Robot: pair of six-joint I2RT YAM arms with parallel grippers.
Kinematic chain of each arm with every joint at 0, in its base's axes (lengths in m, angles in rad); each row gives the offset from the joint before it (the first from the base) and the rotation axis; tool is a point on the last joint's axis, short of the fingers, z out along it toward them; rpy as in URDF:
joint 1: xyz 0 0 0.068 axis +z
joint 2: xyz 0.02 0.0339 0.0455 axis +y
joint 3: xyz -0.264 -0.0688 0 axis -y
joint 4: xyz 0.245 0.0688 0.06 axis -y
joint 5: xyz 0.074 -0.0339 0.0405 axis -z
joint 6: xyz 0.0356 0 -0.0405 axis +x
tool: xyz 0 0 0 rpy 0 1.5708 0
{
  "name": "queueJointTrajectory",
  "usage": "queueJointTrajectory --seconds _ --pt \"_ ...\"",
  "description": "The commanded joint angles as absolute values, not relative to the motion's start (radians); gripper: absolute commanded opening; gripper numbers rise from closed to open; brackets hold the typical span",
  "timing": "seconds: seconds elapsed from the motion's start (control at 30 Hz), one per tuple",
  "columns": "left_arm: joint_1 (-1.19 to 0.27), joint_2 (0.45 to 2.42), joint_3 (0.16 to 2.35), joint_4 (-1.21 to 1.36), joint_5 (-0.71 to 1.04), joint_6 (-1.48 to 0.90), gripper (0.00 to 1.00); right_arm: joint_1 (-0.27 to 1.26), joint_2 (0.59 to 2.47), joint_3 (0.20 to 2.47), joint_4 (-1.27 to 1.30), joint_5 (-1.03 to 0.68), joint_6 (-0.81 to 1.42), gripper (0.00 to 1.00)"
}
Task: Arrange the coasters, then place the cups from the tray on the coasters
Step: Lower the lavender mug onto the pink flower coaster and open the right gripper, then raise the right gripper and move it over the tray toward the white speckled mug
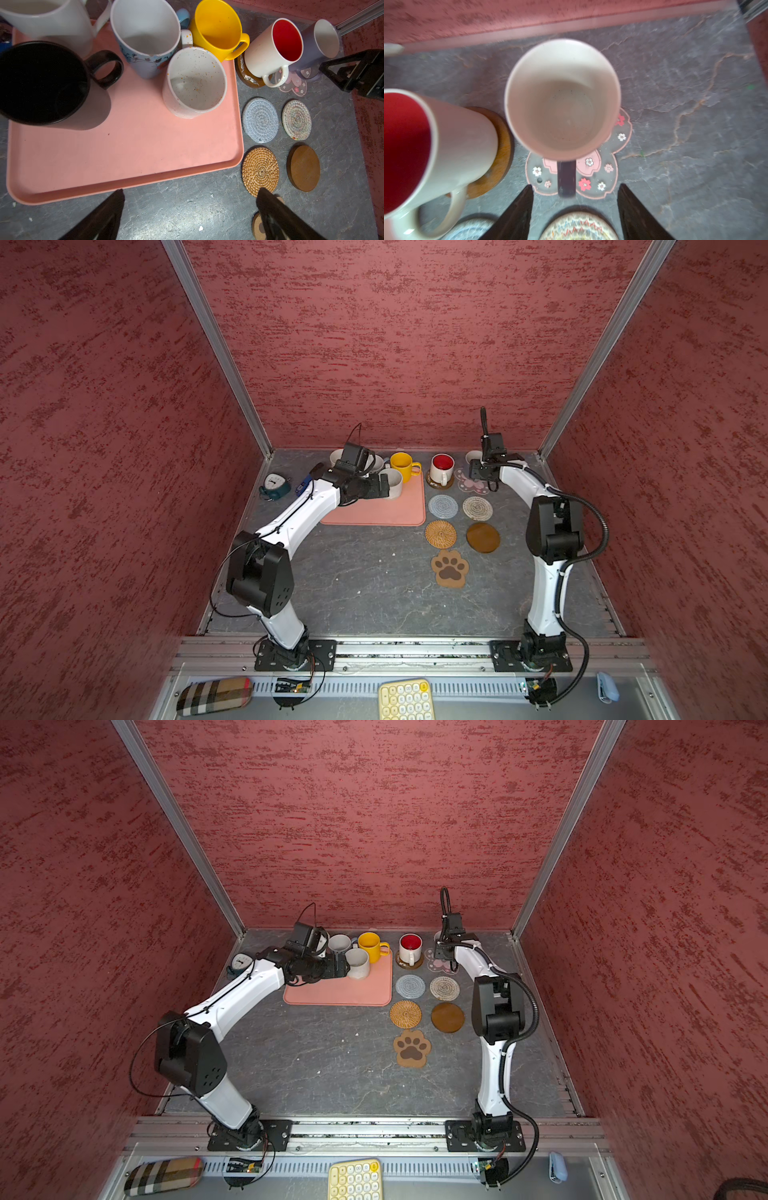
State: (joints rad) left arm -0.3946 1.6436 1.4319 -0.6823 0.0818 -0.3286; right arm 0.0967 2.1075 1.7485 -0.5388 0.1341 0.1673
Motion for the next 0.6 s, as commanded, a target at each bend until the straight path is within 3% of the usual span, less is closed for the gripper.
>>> queueJointTrajectory --seconds 0.0,0.2,0.37,0.57 --pt "-0.397 1.553 1.381 -0.642 0.063 -0.343 1.0 0.105 1.984 1.675 -0.458 0.11 0.153 0.67" --pt "-0.396 1.429 1.26 -0.633 0.059 -0.364 1.0 0.142 1.804 1.546 -0.394 0.039 0.165 0.66" --pt "-0.394 1.289 1.142 -0.606 0.069 -0.392 1.0 0.168 1.714 1.451 -0.332 -0.364 0.211 0.71" --pt "-0.397 1.157 1.021 -0.609 0.069 -0.407 1.0 0.239 1.587 1.265 -0.141 -0.578 0.214 0.82"
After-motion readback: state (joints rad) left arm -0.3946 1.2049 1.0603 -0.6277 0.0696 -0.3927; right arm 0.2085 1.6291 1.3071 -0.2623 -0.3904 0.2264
